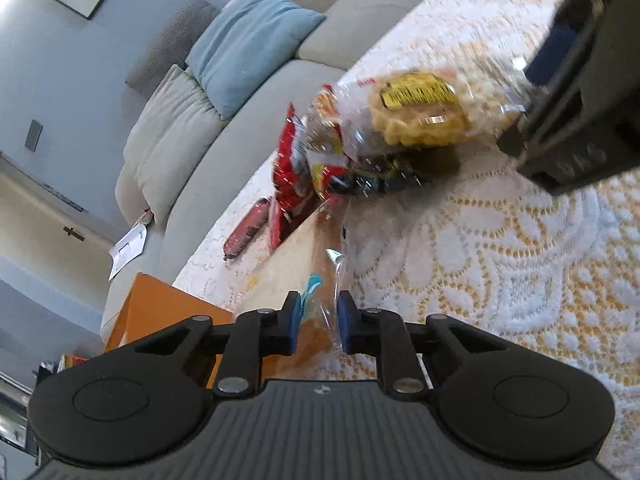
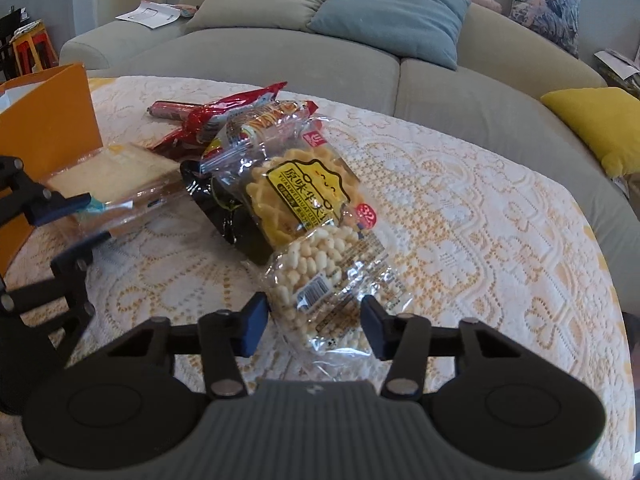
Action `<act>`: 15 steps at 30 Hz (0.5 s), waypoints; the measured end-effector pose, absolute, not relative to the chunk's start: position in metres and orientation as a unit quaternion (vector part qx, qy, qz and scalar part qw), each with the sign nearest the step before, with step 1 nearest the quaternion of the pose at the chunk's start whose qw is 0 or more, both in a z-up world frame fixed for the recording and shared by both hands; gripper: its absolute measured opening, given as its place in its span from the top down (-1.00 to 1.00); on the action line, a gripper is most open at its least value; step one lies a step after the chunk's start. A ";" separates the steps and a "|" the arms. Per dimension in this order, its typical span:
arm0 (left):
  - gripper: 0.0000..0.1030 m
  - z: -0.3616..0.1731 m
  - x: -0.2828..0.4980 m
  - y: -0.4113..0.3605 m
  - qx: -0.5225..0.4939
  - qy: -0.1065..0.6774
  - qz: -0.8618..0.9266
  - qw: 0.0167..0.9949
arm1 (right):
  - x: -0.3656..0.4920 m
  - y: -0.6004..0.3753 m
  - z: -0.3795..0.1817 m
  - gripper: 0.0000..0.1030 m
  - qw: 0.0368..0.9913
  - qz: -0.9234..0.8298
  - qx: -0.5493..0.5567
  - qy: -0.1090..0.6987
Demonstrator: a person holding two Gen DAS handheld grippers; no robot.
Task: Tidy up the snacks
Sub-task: 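Lift the bread loaf with the left gripper and carry it over the box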
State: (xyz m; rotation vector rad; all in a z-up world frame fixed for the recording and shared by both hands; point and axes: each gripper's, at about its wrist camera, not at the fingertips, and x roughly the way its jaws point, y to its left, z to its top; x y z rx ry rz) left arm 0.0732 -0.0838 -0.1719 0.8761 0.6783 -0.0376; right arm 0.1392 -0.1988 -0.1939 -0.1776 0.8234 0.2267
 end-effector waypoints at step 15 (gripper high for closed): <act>0.73 -0.082 0.086 -0.054 0.242 0.375 -0.030 0.894 | 0.121 -0.209 -0.156 0.26 0.904 0.138 -0.027 0.403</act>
